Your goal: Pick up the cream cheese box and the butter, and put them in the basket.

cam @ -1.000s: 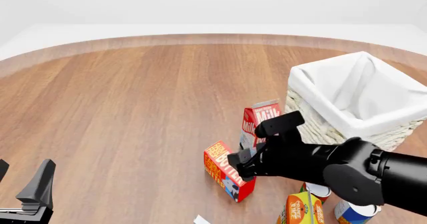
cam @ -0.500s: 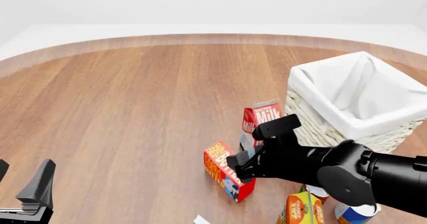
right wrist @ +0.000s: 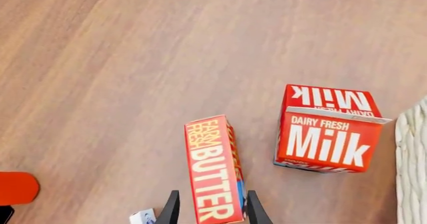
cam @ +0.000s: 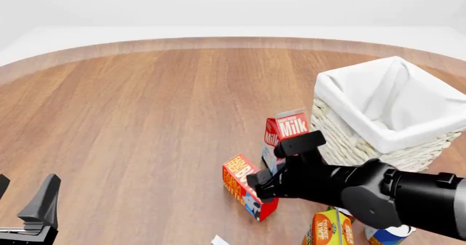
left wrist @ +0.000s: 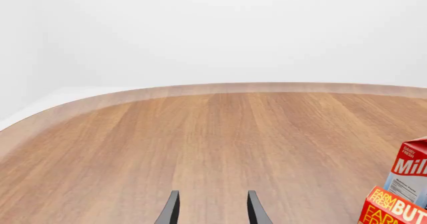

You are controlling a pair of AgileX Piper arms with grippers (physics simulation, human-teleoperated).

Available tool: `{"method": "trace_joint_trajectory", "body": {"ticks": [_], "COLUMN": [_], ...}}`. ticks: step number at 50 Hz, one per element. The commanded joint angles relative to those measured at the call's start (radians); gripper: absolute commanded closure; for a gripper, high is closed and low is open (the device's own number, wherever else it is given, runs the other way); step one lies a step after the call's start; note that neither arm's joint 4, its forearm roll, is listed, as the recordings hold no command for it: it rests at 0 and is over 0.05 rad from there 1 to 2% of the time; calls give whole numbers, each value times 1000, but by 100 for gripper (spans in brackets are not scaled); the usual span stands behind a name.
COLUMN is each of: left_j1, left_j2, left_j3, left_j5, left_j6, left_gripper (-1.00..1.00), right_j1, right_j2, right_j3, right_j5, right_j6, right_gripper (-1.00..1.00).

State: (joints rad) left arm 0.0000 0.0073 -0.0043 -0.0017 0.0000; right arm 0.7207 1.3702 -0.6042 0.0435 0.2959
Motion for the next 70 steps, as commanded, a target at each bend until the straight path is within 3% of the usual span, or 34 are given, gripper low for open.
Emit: {"method": "trace_joint_trajectory", "body": {"ticks": [1, 70], "left_j1": [0, 0], "left_j2": [0, 0], "left_j3": [0, 0], "left_j5": [0, 0], "left_j6": [0, 0], "left_gripper": [-100, -100], "right_j1": [1, 19], "right_j2": [25, 127], "right_j3": [9, 47], "right_j5": [-28, -101], "right_j6": [11, 15], "right_gripper": [-100, -100]}}
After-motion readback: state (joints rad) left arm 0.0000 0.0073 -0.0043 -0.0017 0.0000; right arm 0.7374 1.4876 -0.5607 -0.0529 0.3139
